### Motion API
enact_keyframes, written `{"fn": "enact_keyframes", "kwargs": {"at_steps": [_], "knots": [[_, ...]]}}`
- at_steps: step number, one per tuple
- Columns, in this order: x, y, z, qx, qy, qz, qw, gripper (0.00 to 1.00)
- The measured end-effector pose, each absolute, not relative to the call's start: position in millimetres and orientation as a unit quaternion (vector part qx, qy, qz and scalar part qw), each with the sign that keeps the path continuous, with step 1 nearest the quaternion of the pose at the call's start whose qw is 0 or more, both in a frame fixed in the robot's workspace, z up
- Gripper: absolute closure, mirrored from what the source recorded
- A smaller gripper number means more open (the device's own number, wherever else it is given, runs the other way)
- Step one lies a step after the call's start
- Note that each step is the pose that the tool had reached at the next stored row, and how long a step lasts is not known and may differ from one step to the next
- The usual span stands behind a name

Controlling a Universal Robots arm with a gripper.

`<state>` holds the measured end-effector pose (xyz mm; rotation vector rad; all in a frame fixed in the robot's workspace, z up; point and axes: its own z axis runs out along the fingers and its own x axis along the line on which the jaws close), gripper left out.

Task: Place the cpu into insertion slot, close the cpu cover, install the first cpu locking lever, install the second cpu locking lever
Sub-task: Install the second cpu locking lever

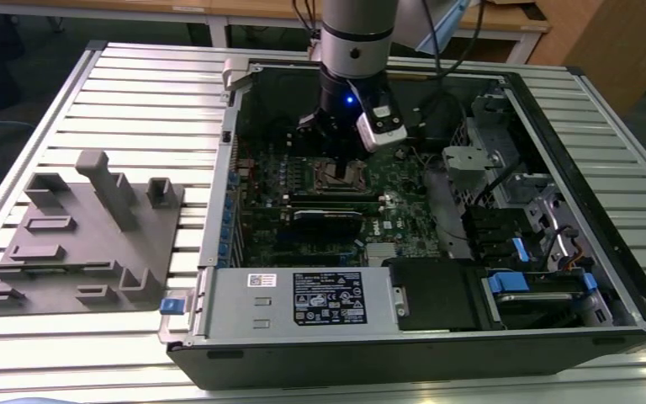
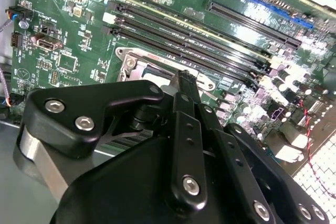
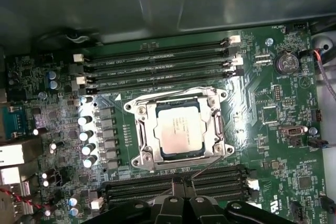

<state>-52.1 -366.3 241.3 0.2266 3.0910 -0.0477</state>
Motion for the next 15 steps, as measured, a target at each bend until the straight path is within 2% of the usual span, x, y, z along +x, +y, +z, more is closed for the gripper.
{"fn": "enact_keyframes", "kwargs": {"at_steps": [15], "knots": [[-57.2,-367.7,233.7,0.073,0.997,-0.02,0.021,0.9]]}}
